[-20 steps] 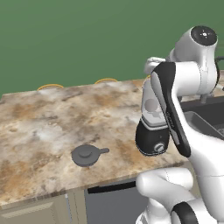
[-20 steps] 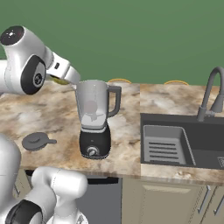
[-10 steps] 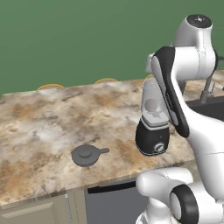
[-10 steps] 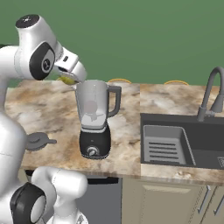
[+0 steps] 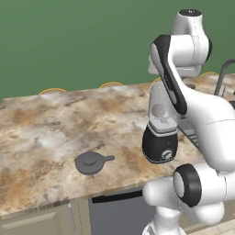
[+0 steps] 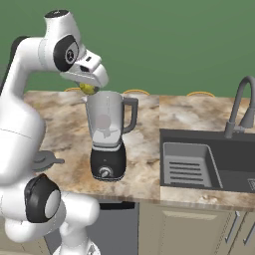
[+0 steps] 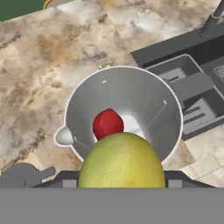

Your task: Grab the onion and lemon from the fridge, place them in the blender, close the lid, and turn on the blender to create a marinade.

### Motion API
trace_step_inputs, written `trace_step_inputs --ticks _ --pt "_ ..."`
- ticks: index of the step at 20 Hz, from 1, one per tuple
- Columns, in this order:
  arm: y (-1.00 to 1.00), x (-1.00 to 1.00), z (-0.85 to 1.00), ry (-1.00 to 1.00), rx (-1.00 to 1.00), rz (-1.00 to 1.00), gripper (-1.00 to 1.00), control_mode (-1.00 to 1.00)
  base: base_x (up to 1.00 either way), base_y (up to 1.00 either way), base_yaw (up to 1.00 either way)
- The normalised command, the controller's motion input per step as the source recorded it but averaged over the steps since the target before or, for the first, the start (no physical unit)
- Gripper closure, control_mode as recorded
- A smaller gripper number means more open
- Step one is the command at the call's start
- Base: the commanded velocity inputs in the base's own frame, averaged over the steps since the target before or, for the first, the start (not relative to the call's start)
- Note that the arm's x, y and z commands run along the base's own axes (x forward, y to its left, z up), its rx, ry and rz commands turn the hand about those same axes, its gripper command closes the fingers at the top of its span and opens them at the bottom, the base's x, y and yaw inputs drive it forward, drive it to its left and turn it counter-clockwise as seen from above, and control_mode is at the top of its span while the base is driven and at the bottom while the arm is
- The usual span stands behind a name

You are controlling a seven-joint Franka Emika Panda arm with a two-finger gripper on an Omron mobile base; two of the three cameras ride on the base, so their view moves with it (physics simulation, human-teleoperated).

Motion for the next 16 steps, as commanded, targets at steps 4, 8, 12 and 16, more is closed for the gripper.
trace_step_inputs --ticks 4,8,12,16 --pt "-0.2 0.38 -0.32 0.09 0.0 0.0 1.0 -1.0 0.0 0.0 0.0" --pt "-0.15 0.08 -0.63 0.1 0.0 0.0 1.0 -1.0 0.0 0.0 0.0" --pt "-0.02 0.1 -0.66 0.12 0.0 0.0 1.0 -1.0 0.0 0.0 0.0" --pt "0.0 0.15 -0.45 0.03 0.0 0.0 1.0 -1.0 0.0 0.0 0.0"
